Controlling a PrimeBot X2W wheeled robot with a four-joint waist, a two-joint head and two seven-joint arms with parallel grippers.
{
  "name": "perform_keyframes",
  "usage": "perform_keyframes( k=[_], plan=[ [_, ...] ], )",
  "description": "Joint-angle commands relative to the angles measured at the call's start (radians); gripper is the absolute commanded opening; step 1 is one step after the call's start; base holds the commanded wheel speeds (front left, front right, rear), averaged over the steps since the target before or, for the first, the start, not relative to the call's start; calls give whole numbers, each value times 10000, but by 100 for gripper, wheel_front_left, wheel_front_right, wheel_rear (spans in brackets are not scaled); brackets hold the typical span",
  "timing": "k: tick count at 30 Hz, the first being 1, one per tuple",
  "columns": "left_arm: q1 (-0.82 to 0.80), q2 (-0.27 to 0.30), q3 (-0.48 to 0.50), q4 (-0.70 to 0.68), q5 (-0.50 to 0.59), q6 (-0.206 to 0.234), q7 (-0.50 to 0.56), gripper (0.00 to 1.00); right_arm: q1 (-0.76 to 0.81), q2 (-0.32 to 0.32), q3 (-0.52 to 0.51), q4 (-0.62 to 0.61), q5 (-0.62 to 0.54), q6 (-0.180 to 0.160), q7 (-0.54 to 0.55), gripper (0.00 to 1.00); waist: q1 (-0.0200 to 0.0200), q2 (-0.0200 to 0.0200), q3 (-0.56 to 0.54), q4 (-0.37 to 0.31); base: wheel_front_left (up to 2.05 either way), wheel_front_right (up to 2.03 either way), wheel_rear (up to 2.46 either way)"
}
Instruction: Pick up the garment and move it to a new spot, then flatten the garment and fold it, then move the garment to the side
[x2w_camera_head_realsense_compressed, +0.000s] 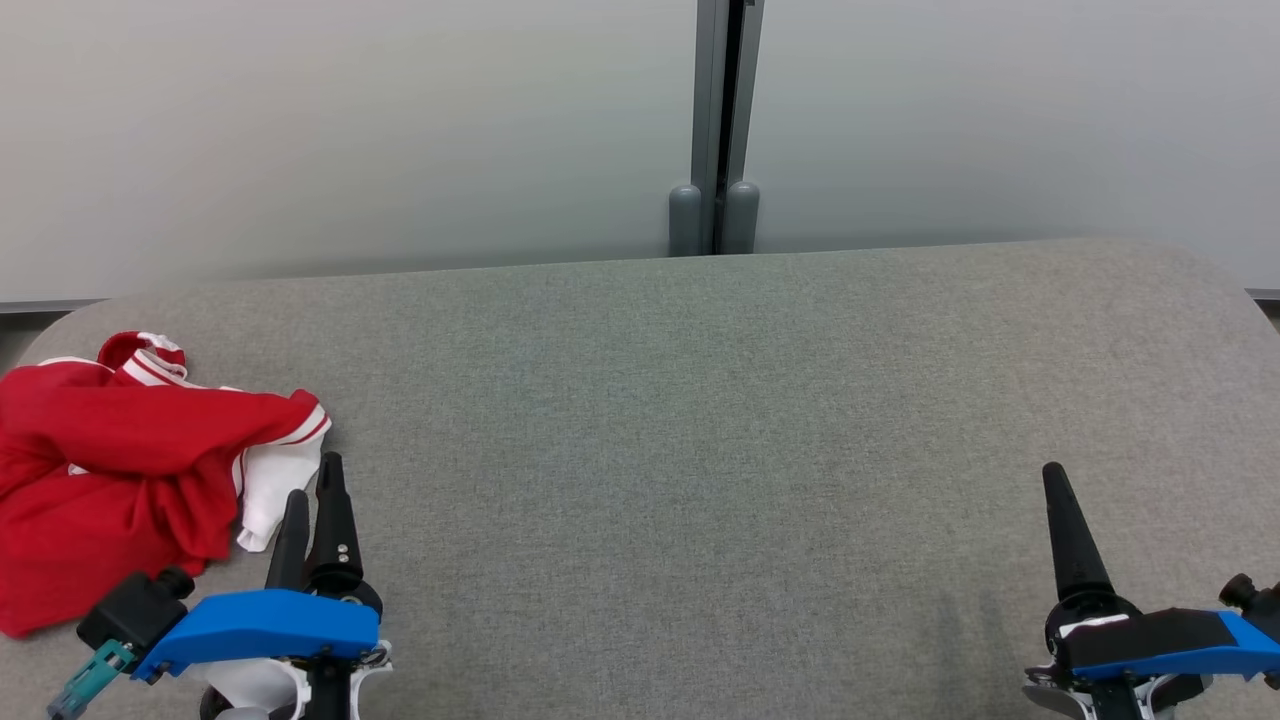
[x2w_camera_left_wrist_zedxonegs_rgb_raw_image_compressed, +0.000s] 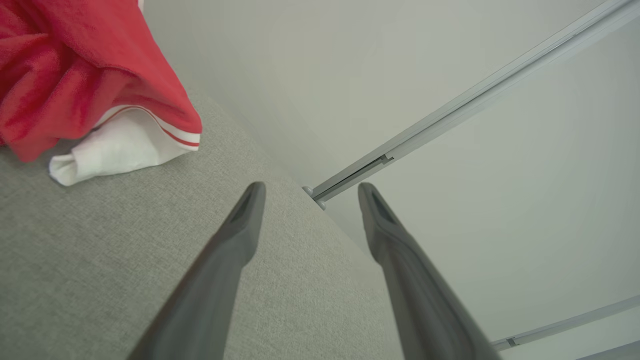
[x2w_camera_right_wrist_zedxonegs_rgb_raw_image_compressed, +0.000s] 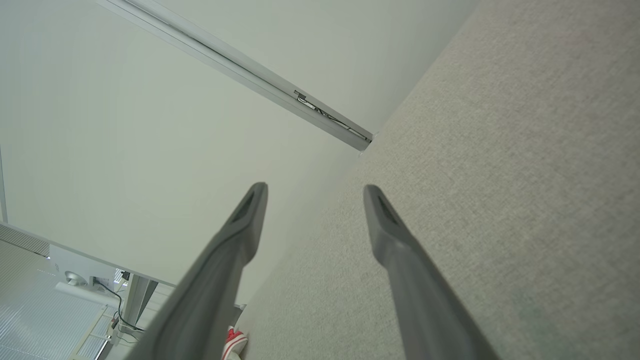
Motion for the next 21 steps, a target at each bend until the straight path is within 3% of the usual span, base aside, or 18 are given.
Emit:
perform_keyframes(
  k=[1, 21],
  plan=[
    [-299, 74, -78, -93, 457, 86, -119, 100, -24, -62, 37, -160, -395, 18, -114, 100, 0, -1, 4, 3, 0, 0, 0],
    [-376, 84, -468, 116, 3097, 487, -715, 100, 58, -79, 290, -190, -2826, 21, -708, 100, 0, -1, 9, 32, 0, 0, 0]
  ],
)
